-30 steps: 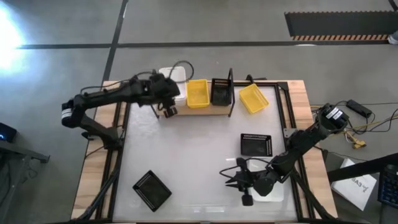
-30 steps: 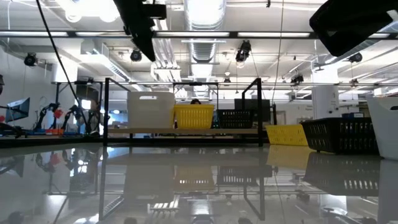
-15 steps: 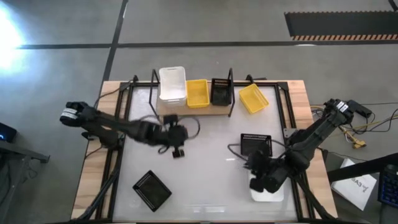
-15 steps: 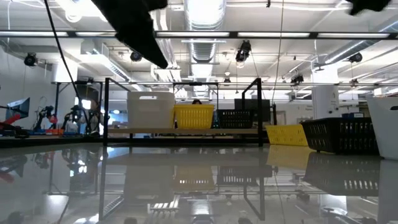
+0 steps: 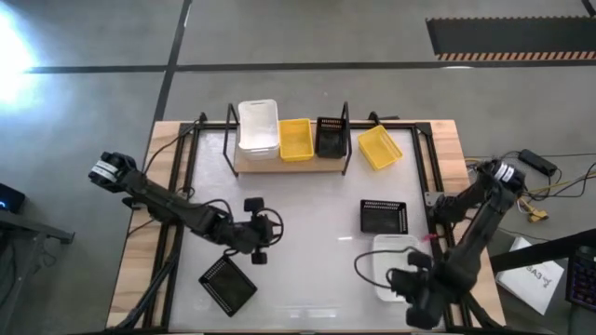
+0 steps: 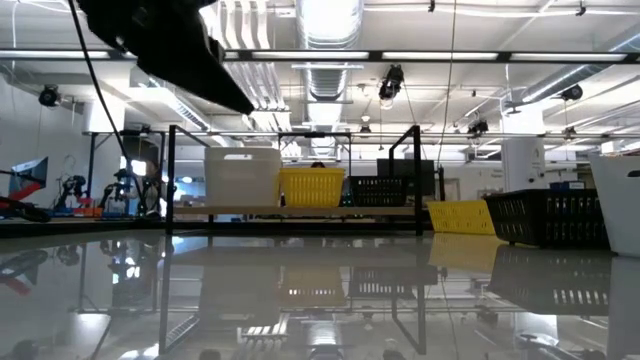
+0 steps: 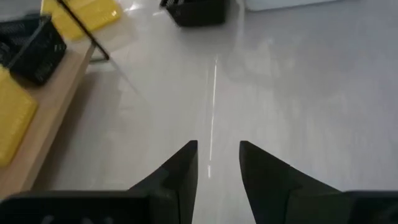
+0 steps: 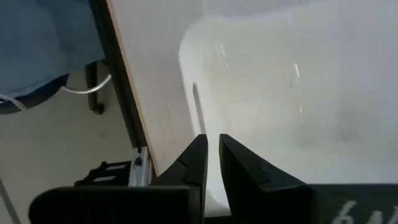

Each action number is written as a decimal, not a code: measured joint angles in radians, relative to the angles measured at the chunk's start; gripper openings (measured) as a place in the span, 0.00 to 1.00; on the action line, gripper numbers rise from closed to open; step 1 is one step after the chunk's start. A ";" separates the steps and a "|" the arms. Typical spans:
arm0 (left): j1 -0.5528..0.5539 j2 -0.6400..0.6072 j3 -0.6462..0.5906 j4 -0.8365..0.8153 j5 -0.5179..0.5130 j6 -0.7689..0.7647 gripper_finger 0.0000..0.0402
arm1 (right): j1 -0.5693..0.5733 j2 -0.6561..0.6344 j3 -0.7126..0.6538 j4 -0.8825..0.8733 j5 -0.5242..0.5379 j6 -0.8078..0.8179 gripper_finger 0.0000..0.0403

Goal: Stack baskets on shelf by color
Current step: Stack the bottom black bin on top of the black bin on the shelf

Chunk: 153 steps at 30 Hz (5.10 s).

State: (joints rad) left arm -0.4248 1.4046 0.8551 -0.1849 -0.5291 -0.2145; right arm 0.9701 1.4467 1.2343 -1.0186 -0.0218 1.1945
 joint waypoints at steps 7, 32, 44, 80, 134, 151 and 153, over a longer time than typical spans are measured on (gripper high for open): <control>-0.006 0.027 0.067 0.020 -0.003 0.005 0.25 | 0.036 0.076 -0.002 -0.003 0.105 0.016 0.08; -0.472 0.355 0.685 -0.876 0.317 -1.317 0.25 | -0.073 0.091 0.091 0.044 0.971 -0.316 0.08; -0.477 0.466 0.672 -0.760 0.297 -1.457 0.52 | -0.114 0.194 0.087 0.087 0.994 -0.351 0.08; -0.010 0.607 0.669 -0.473 0.234 -0.335 0.00 | -0.093 0.268 0.134 0.074 0.852 -0.330 0.08; -0.179 -0.112 -0.034 -0.250 -0.159 -0.722 0.53 | -0.726 0.352 0.111 0.483 0.218 -1.103 0.52; -0.264 0.177 -0.228 0.447 -0.301 -0.668 0.53 | -0.763 0.413 0.111 0.466 0.197 -1.145 0.04; -0.264 0.227 -0.219 0.500 -0.302 -0.668 0.53 | -0.742 0.384 0.122 0.438 0.199 -1.144 0.03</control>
State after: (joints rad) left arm -0.6888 1.6313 0.6356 0.3155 -0.8310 -0.8828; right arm 0.2285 1.8303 1.3558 -0.5807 0.1776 0.0509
